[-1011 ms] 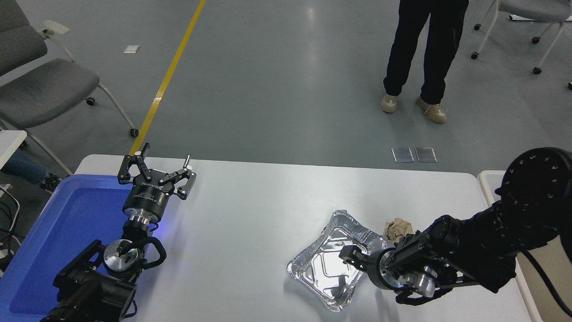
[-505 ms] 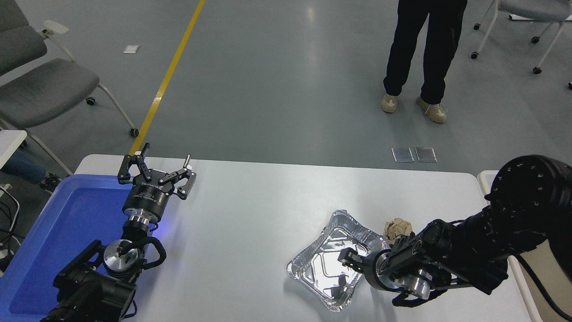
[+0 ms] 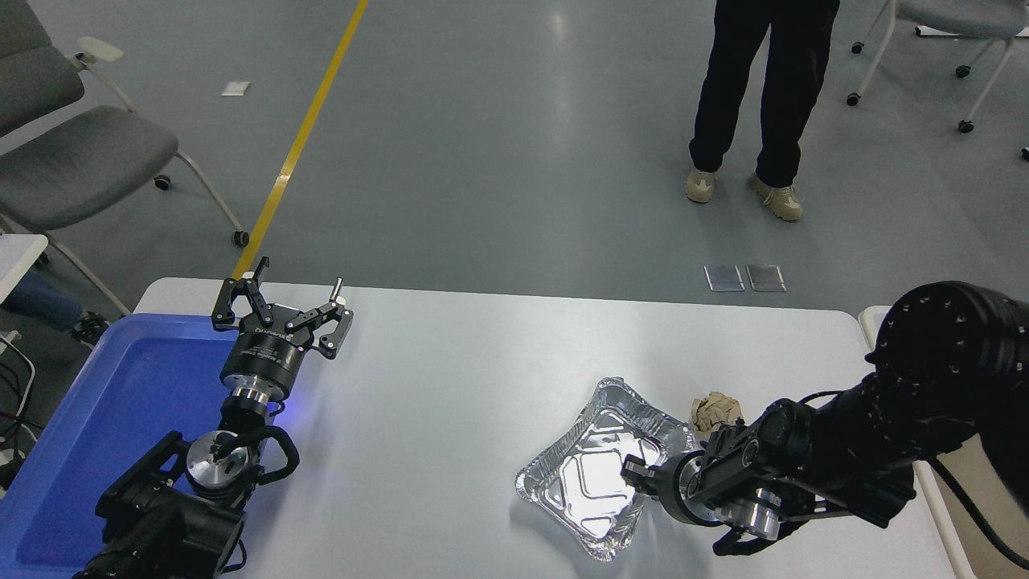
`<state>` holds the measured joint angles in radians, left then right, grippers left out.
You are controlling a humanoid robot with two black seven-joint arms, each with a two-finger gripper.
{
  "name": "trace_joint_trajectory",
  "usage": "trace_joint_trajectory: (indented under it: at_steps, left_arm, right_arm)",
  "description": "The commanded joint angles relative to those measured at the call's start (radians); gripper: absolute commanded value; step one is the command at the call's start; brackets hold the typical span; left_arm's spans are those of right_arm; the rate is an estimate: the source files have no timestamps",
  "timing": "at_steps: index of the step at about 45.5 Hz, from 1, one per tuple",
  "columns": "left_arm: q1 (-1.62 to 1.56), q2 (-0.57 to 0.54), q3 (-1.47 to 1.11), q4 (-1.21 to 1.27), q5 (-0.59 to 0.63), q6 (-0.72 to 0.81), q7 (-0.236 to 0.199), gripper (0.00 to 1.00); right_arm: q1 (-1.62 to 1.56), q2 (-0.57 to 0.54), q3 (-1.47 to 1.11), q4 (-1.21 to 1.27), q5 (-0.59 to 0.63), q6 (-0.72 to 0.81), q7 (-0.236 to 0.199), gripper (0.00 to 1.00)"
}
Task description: Pick up foil plate and place in dustbin
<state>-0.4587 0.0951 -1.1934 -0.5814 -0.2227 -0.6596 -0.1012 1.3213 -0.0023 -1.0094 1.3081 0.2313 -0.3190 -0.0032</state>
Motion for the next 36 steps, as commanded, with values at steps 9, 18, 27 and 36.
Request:
trace_joint_trajectory:
  at_steps: [9,18,27,36]
  left_arm:
    - [0.0,0.0,0.0,0.0,-0.001,0.0,0.0,0.99]
    - [0.0,0.0,0.0,0.0,0.0,0.0,0.0,0.99]
    - [0.0,0.0,0.0,0.0,0.0,0.0,0.0,0.99]
    - [0.0,0.0,0.0,0.0,0.0,0.0,0.0,0.99]
  right_arm:
    - [0.047,-0.001,-0.031,0.037,-0.017,0.0,0.002,0.0]
    - [0.186,-0.113,-0.058,0.2,-0.075,0.015,0.008,0.0]
    - [0.455,-0.205,-0.124,0.401,-0.141,0.079,0.009,0.0]
    - [0.743,-0.252,-0.235,0.405,-0.179,0.374,0.009,0.0]
